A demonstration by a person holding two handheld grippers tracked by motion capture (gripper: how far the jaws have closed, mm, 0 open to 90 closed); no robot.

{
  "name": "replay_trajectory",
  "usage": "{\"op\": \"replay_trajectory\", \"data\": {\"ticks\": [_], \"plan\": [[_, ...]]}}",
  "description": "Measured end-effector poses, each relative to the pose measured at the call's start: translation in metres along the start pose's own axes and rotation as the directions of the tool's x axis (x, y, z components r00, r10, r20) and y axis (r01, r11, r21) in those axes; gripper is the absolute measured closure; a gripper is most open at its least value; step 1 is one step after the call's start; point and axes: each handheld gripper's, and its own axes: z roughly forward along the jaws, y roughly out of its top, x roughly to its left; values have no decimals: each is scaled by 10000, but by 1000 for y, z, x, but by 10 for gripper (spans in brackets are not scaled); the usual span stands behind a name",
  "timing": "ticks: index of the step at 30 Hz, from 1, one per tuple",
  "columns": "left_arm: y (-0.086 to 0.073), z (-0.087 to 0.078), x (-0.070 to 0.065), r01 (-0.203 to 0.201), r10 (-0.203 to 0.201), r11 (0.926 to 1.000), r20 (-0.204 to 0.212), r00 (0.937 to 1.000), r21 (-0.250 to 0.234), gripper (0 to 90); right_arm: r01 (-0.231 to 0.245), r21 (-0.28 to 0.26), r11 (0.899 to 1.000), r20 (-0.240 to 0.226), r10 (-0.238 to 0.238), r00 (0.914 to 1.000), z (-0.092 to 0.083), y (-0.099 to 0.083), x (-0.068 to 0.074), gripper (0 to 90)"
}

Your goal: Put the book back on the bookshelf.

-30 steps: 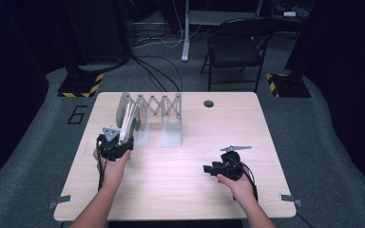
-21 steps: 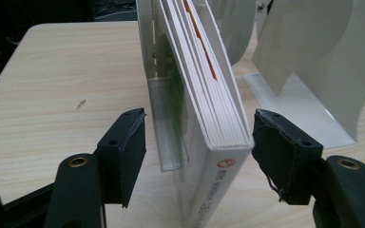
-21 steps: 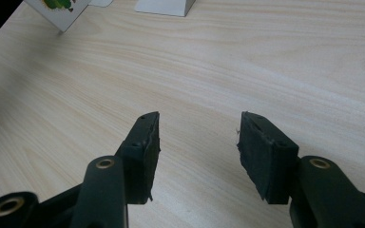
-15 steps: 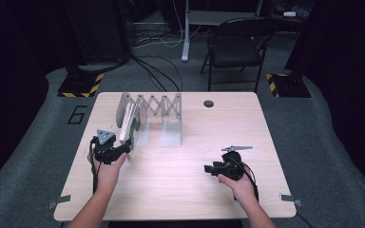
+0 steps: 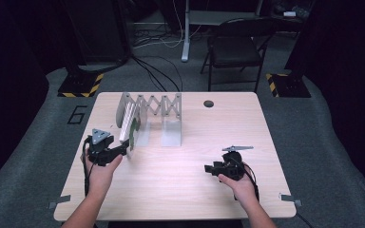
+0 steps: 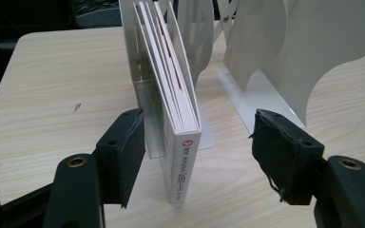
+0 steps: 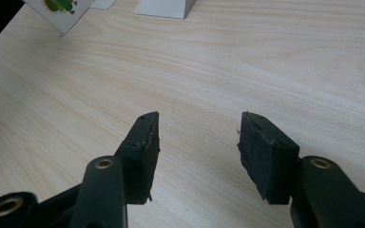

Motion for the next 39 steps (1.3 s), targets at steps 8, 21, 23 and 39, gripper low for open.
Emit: {"op": "replay_trajectory", "data": {"ticks": [8,21,23,39], "plan": [[3,-14,-5,-138,140,9999,579,9982,-43,361,-2,3,10000,11,2,10000,0,0,0,483],[0,-26,-18,-438,408,9989,1373,9897,192,364,11,-40,10000,2,-11,10000,-2,0,-1,482],[0,-28,-20,-497,446,9983,1538,9871,297,364,10,-30,10000,0,-10,10000,-1,0,0,482],[-25,-25,-42,-1417,1210,9889,3110,9427,448,364,68,-9,10000,-3,-68,10000,-1,-1,-1,483]]}}
